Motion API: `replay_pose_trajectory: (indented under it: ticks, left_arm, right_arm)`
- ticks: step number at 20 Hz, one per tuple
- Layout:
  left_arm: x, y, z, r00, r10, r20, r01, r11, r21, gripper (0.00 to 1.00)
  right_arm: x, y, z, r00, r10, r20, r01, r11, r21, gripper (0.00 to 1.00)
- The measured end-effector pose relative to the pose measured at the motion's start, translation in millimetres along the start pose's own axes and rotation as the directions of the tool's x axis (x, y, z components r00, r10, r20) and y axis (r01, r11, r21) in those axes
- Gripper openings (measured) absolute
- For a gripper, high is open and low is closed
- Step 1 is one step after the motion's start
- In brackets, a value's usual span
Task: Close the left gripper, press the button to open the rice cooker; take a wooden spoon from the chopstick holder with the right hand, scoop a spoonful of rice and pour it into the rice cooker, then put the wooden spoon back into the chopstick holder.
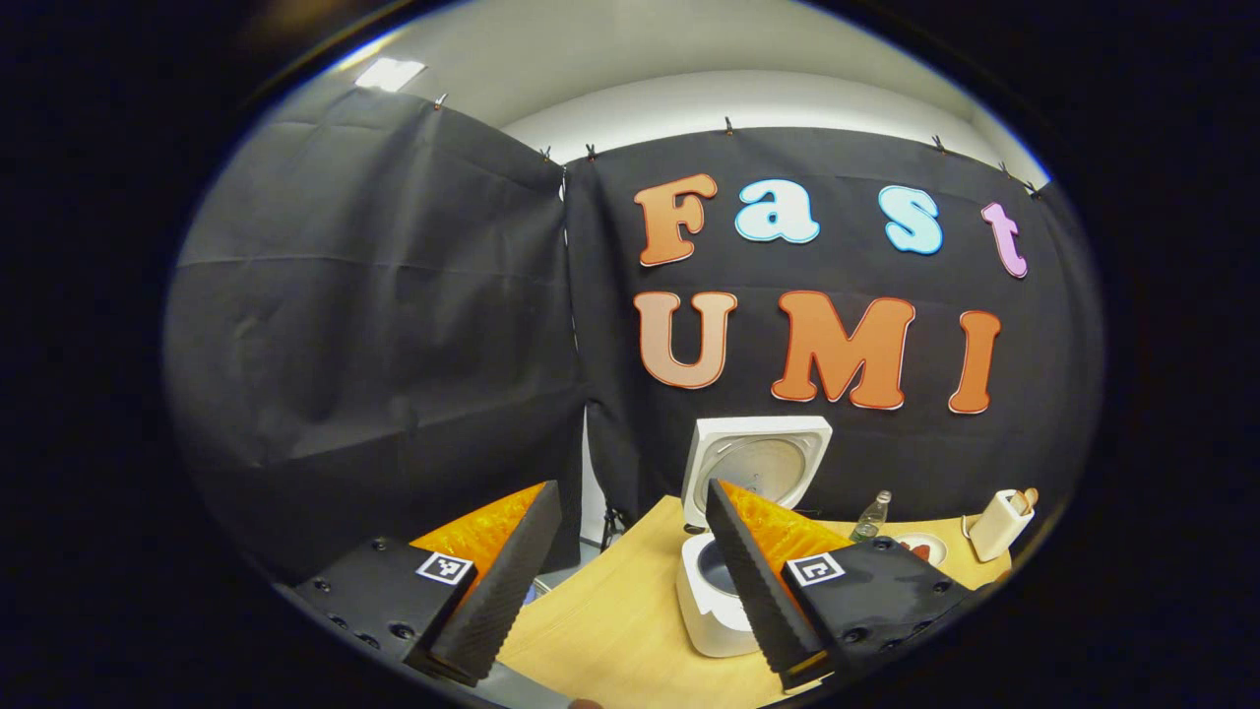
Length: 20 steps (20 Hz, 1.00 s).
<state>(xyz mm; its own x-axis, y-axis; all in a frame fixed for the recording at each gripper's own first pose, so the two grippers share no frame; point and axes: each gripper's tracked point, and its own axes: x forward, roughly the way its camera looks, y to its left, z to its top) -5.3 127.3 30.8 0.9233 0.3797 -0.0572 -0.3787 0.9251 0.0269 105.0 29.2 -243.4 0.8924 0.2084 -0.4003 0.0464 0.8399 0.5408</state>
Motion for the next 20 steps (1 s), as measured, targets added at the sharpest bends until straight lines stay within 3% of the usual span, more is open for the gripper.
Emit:
replay_pose_trajectory:
  ticks: [3,7,15,20]
  left_arm:
    - [1,7,-7,1.000,0.009,-0.012,-0.009,1.000,-0.011,1.00]
    - [3,16,-12,1.000,0.011,-0.019,-0.011,1.000,-0.019,1.00]
    - [25,32,-8,0.999,-0.039,-0.001,0.039,0.999,-0.014,1.00]
    - [47,41,-15,0.995,-0.104,-0.016,0.103,0.994,-0.024,1.00]
  right_arm:
    - [2,14,0,1.000,0.023,-0.007,-0.023,0.998,0.050,0.27]
    - [-2,33,1,1.000,0.023,-0.004,-0.023,0.998,-0.058,0.15]
    - [-57,100,44,0.992,0.075,0.105,-0.049,0.971,-0.235,0.14]
    - [-97,151,29,0.983,0.143,0.117,-0.106,0.955,-0.278,0.13]
